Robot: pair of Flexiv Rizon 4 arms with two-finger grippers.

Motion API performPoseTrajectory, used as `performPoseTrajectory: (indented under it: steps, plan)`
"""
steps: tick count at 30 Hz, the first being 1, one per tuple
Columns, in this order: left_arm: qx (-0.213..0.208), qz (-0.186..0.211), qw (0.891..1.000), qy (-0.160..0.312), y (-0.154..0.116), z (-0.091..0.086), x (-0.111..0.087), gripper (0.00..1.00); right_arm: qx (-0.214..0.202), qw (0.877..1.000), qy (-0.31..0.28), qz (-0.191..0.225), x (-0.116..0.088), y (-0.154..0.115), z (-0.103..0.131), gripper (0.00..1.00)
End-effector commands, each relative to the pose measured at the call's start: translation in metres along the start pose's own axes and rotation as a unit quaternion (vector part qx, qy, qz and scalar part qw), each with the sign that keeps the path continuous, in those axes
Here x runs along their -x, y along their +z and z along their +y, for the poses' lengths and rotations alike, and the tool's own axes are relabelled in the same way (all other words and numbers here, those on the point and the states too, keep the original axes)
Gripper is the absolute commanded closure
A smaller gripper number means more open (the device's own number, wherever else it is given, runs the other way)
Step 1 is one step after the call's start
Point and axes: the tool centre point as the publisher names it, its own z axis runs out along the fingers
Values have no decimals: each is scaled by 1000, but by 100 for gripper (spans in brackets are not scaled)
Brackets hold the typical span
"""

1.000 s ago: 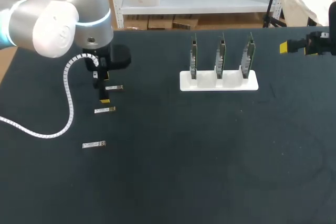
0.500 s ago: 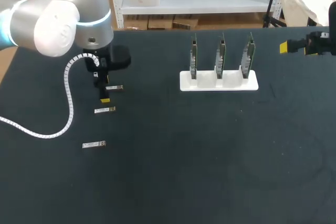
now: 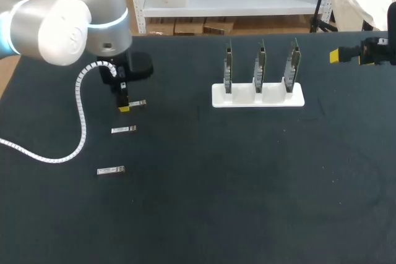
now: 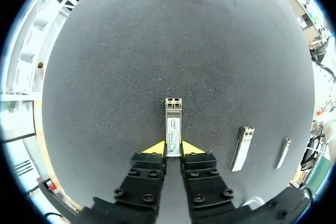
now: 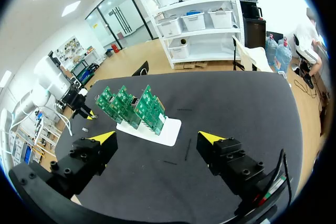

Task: Pick up the optical module with the left hand, and insert it into the network port with the right hand.

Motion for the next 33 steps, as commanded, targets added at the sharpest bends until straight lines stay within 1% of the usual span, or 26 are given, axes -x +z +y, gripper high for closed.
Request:
performPoseTrajectory:
  steps: [1, 3, 6, 8, 10, 12, 16, 19, 22, 24, 25, 33]
  plan:
    - [-2, -15, 1000, -6, 0, -1, -3, 100, -5, 1000, 1, 0, 0, -1, 2, 0]
    - [-9, -33, 999, -18, -3, -1, -3, 100, -5, 1000, 1, 0, 0, -1, 2, 0]
    - [-14, -76, 996, -35, -15, 1, -1, 100, -5, 1000, 1, 0, 0, -1, 2, 0]
    - [-10, -133, 990, -47, -32, 3, 3, 100, -5, 1000, 1, 0, 0, -1, 2, 0]
    - [-6, -179, 982, -58, -50, 5, 7, 100, -5, 1000, 1, 0, 0, -1, 2, 0]
    - [2, -229, 971, -65, -70, 8, 13, 100, -5, 1000, 1, 0, 0, -1, 2, 0]
    - [11, -303, 951, -56, -105, 9, 30, 100, -5, 1000, 1, 0, 0, -1, 2, 0]
    - [14, -356, 933, -52, -131, 8, 44, 100, -5, 1000, 1, 0, 0, -1, 2, 0]
    - [14, -409, 911, -53, -156, 7, 54, 100, -5, 1000, 1, 0, 0, -1, 2, 0]
    - [24, -425, 904, -52, -167, 7, 56, 100, -5, 1000, 1, 0, 0, -1, 2, 0]
    - [31, -429, 902, -49, -170, 7, 56, 100, -5, 1000, 1, 0, 0, -1, 2, 0]
    - [31, -429, 902, -49, -170, 7, 56, 100, -5, 1000, 1, 0, 0, -1, 2, 0]
